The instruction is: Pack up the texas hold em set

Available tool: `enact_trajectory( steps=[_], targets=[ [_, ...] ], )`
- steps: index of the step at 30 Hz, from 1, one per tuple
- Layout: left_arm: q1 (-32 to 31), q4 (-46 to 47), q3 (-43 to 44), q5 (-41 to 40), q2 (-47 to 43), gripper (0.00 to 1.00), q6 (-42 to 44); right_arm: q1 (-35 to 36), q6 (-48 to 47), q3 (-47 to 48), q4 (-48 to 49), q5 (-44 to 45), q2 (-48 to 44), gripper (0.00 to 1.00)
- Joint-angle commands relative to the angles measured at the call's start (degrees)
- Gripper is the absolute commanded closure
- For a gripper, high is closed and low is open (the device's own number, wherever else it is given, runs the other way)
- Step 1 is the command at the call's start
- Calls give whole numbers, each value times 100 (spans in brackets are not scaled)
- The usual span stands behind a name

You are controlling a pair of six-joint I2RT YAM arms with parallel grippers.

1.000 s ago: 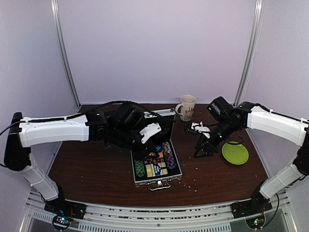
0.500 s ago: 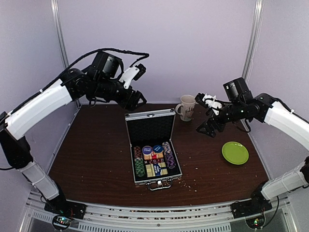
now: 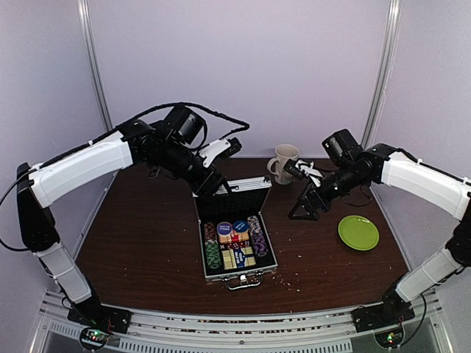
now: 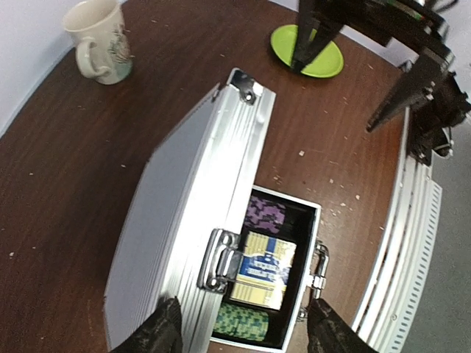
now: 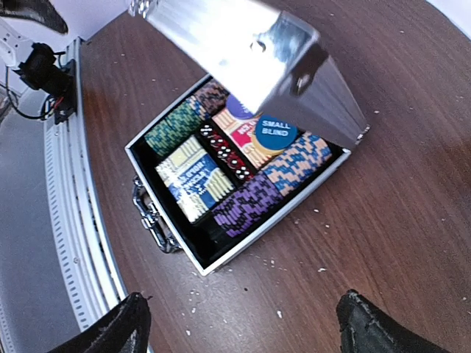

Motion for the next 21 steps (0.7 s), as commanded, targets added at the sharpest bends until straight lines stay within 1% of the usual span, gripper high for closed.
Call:
enact_trajectory(
  steps=[1, 4, 6, 8, 10, 11, 14, 17, 19, 21],
  targets=[
    [-391, -247, -538, 427, 15, 40, -26, 6, 182, -285, 74, -887, -44, 12],
    [-618, -45, -946, 445, -182, 40, -255, 22, 401, -695, 428, -1085, -186, 13],
    [-747, 212, -1400, 418, -461, 40, -498, 52, 662, -1088, 839, -1233, -412, 18],
    [-802, 545, -1853, 208, -832, 40, -863, 90, 969, -1486, 1308, -1186, -612, 22],
    [-804, 957, -2404, -234, -1241, 39, -1517, 119, 1293, -1738, 1670, -1011, -666, 23],
    [-789, 1109, -2695, -491, -1397, 38, -1839, 127, 1418, -1798, 1808, -1001, -595, 23],
    [-617, 1413, -3396, -690, -1558, 39, -2774, 160, 1660, -1670, 1927, -1134, -78, 25],
    [-532, 1933, -4019, -387, -1600, 39, -3354, 220, 1734, -1267, 1719, -1356, 617, 29],
    [-504, 2303, -4316, -269, -1645, 38, -3675, 272, 1759, -1056, 1644, -1297, 983, 30],
    [-431, 2704, -4551, -81, -1615, 38, -3836, 287, 1774, -907, 1634, -1318, 1306, 33]
  ],
)
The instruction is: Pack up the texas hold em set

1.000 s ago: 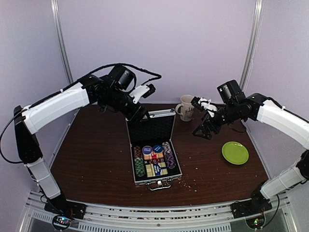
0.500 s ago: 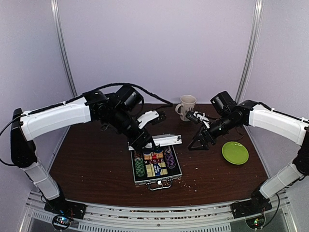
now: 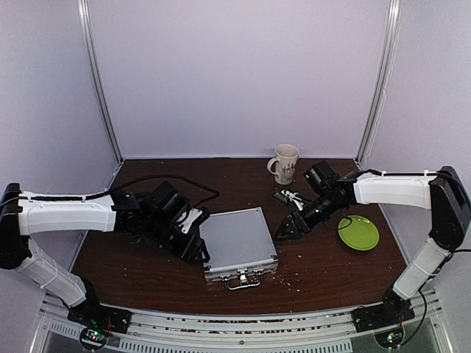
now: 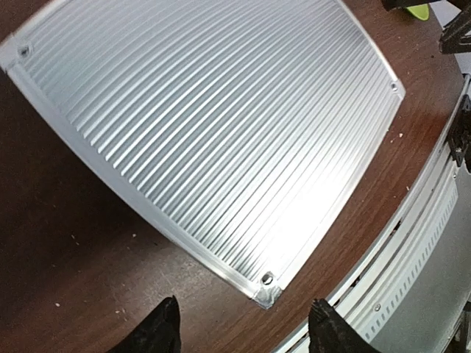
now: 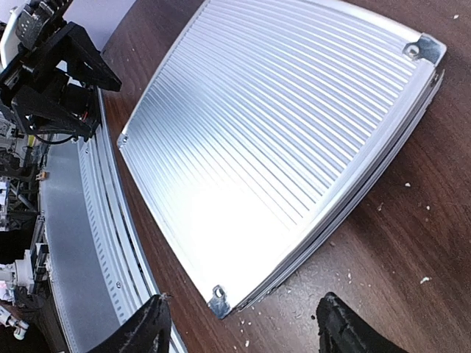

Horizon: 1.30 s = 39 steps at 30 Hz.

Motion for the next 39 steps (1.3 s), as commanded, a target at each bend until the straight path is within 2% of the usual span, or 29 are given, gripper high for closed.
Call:
enact_trajectory(
  steps=[1, 6, 9, 18, 26, 31, 33, 35, 39],
  targets=[
    [117, 1287, -478, 267, 32, 38, -972, 88, 225, 384, 46, -164, 619, 33],
    [374, 2029, -748, 645, 550, 40, -1203, 124, 245, 612, -30, -374, 1242, 40],
    [485, 2788, -954, 880, 888, 43, -1473, 133, 219, 693, -74, -504, 1438, 44],
    [844, 2707, -276, 761, 1710, 56, -973, 142, 34, 1491, -400, -736, 2206, 68],
    [1262, 2445, 680, 663, 2498, 57, -424, -140, 140, 1892, -164, -569, 2399, 69],
    [1300, 2325, 931, 609, 2571, 57, -355, -265, 46, 1946, -295, -512, 2309, 68],
    [1300, 2112, 912, 454, 2378, 54, -426, -311, 24, 1904, -448, -451, 2131, 67],
    [1293, 1670, 835, 241, 2005, 46, -560, -395, -27, 1737, -606, -333, 1772, 64],
    [1055, 1175, 380, -305, 777, 42, -811, -516, -56, 720, -336, 185, 534, 49]
  ],
)
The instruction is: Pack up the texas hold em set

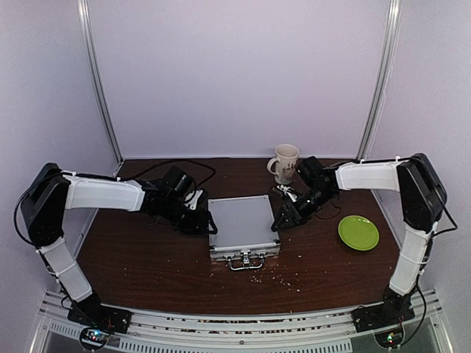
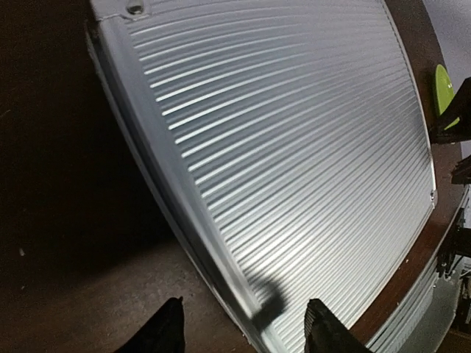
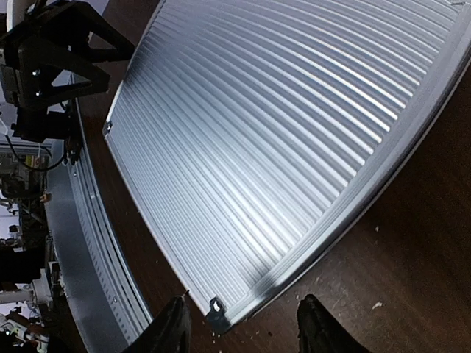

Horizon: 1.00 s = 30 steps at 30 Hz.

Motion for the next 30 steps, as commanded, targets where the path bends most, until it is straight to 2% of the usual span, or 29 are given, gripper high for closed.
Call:
enact_trajectory(
  steps=[1, 6, 11, 15, 24, 30],
  targets=[
    [-341, -187, -418, -961, -1356, 41, -68, -36, -116, -951, 468, 368, -1469, 47],
    [-1296, 128, -692, -1459, -1803, 39, 503, 153, 133, -1962, 1294, -54, -2351, 45],
    [-1900, 967, -834, -1371, -1369, 36, 154, 590, 371, -2301, 1911, -321, -2442, 50],
    [-2228, 1053, -515, -1619, -901, 35, 38, 589, 524, -2406, 2149, -371, -2499, 52],
    [-2434, 1535, -295, -1835, -129, 35, -720, 526, 493, -2512, 2469, -539, -2492, 56],
    [-2561, 1214, 218, -1954, 454, 35, -1077, 354, 674, -2424, 2665, -690, -2357, 57]
  ],
)
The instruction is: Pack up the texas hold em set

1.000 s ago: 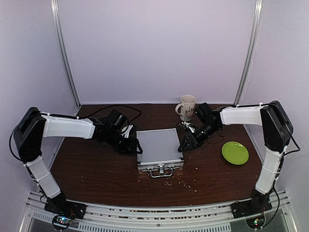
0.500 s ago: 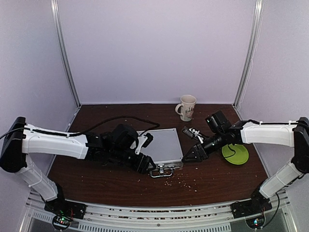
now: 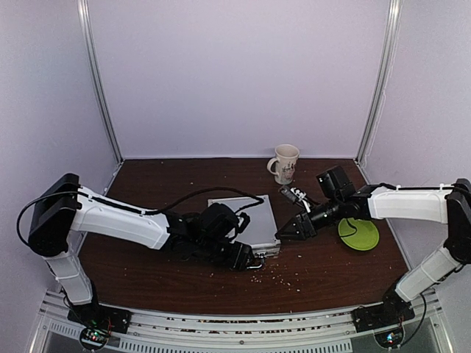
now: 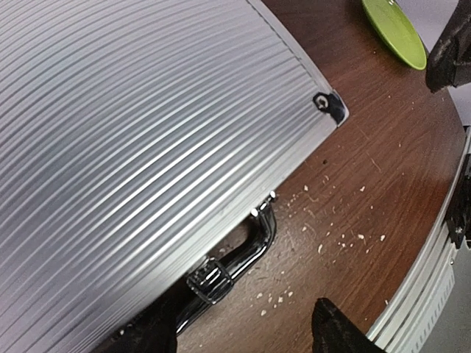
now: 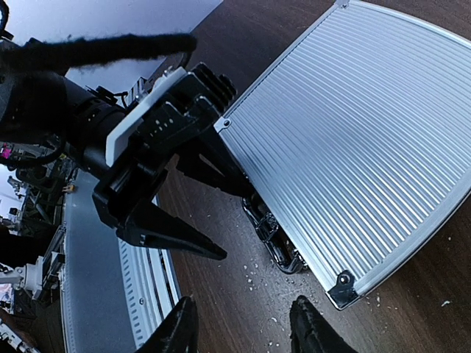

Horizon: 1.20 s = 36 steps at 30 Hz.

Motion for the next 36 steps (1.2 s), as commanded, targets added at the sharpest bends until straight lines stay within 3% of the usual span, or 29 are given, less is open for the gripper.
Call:
enact_trajectory(
  steps=[1, 30, 36],
  targets=[
    [-113, 25, 364, -246, 288, 35, -482, -118, 121, 76, 236, -157, 75, 57],
    [-285, -1249, 1300, -512, 1001, 36, -1057, -1082, 309, -106, 329, -622, -430, 57],
    [-281, -793, 1271, -148, 1104, 36, -816, -1110, 317, -115, 350, -621, -410, 56]
  ],
)
